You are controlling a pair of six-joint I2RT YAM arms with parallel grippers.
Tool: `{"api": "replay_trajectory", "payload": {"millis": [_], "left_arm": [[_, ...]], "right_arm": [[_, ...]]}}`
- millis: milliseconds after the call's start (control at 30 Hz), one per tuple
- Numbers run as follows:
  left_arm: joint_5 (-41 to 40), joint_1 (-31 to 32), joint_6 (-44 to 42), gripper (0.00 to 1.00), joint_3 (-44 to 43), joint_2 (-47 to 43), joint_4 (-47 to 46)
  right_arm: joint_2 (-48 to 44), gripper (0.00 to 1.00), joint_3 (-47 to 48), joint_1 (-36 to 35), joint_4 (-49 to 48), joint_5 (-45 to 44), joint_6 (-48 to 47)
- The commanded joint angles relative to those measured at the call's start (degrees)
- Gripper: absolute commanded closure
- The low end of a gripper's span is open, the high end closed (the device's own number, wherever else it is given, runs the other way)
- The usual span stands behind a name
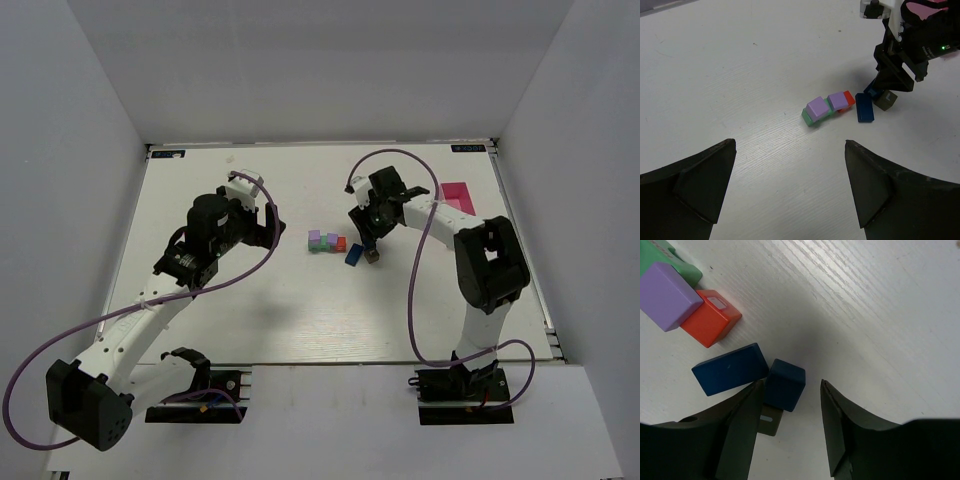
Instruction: Build the wood block tower
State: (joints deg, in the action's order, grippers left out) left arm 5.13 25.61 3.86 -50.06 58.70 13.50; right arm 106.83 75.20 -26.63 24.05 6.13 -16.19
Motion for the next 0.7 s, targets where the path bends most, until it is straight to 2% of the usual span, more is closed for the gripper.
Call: {"api": "replay_trajectory", "payload": {"millis": [0, 367, 533, 667], "left_arm": [[1.3, -0.4, -0.3, 0.01, -1.0, -0.4, 0.3], [1.3, -0.4, -0.3, 0.01, -1.0, -1.0, 0.3], [1.3, -0.4, -0.3, 0.01, -1.0, -1.0, 0.3], [1.3, -0.4, -0.3, 0.01, -1.0, -1.0, 0.3]], "right_arm": [[1.0, 0.45, 2.4, 0.0, 1.2, -0.2, 1.1], [3.1, 0.43, 2.8, 0.0, 1.7, 0.1, 1.0], [3.4, 0.46, 2.8, -0.1, 2.1, 0.3, 1.0], [3.5, 0.52, 3.1, -0.1, 2.6, 0.5, 0.8]]}}
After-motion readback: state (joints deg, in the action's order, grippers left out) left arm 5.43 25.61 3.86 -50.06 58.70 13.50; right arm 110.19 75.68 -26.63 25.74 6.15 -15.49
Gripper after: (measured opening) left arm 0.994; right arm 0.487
